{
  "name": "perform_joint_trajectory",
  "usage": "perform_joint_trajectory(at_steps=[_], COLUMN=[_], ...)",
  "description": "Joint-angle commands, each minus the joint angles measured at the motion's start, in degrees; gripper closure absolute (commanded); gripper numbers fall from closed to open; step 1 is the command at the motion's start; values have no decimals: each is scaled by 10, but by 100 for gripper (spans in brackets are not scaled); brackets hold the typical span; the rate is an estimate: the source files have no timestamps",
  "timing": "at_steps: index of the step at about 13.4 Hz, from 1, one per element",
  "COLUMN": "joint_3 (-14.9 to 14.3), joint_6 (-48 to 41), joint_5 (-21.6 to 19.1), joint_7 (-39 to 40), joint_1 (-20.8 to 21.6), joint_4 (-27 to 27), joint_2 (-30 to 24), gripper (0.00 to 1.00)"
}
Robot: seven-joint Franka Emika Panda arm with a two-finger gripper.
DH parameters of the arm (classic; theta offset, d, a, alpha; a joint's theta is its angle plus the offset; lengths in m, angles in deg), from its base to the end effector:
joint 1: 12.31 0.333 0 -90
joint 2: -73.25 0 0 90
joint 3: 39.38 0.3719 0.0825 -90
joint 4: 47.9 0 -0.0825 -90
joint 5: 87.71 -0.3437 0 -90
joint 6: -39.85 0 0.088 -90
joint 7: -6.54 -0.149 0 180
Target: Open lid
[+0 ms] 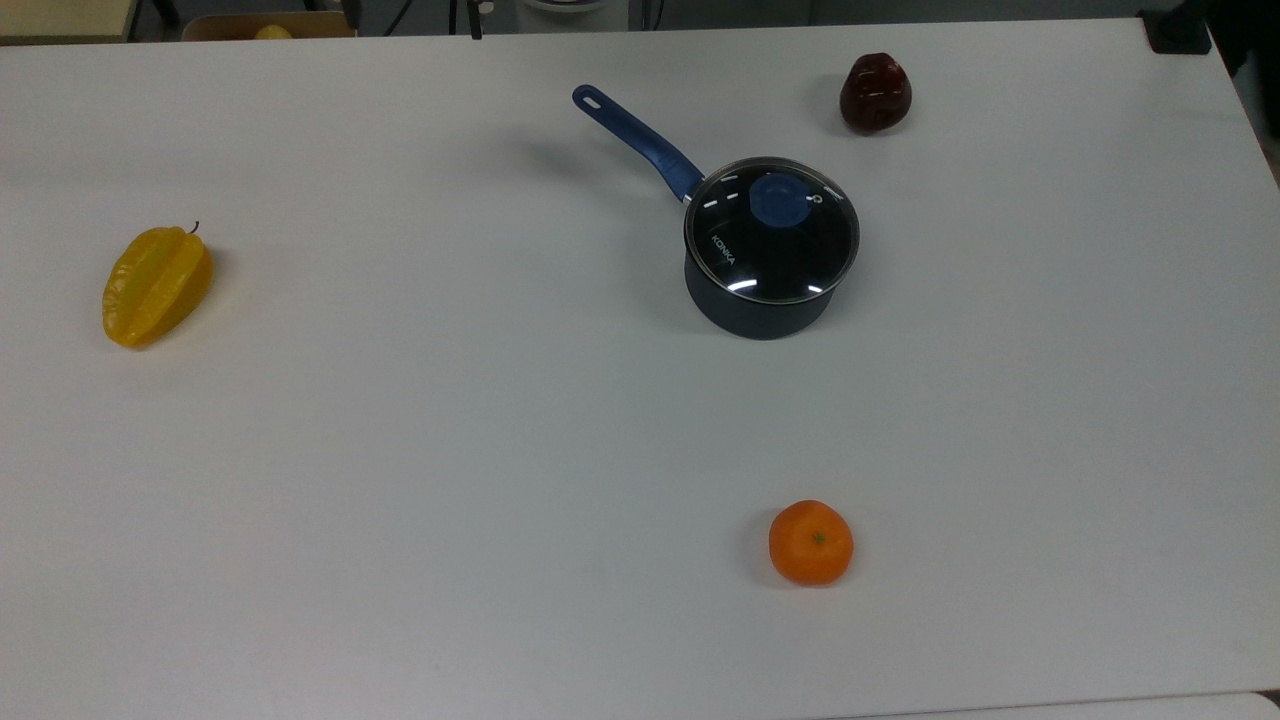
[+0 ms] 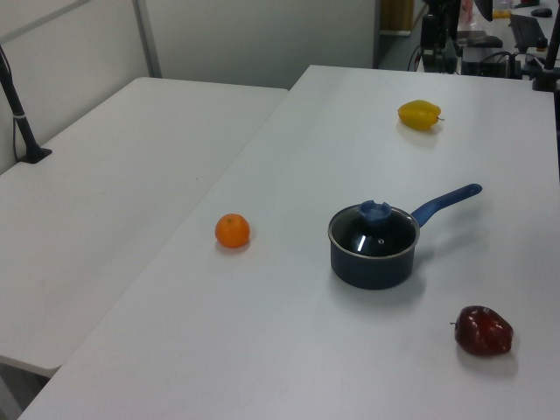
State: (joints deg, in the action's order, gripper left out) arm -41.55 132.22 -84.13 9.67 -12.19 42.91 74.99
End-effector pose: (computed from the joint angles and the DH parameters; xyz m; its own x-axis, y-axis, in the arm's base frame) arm 0.5277 -0.0276 0.6204 0.9998 0.0213 -0.0067 0.0217 -0.9978 0.0633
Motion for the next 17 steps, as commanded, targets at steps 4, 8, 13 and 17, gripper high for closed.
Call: perform_joint_trajectory(at_steps=[4, 8, 13, 17], joint_3=[1, 64, 156, 157], joint_6=[33, 80, 120, 183], joint_5=[-21, -55, -45, -27], joint_7=[2, -77, -193, -230], joint_1=[1, 13, 35, 94], joint_4=[11, 50, 85, 139], joint_2=[-2, -15, -16, -19], gripper=[0, 0, 0, 0])
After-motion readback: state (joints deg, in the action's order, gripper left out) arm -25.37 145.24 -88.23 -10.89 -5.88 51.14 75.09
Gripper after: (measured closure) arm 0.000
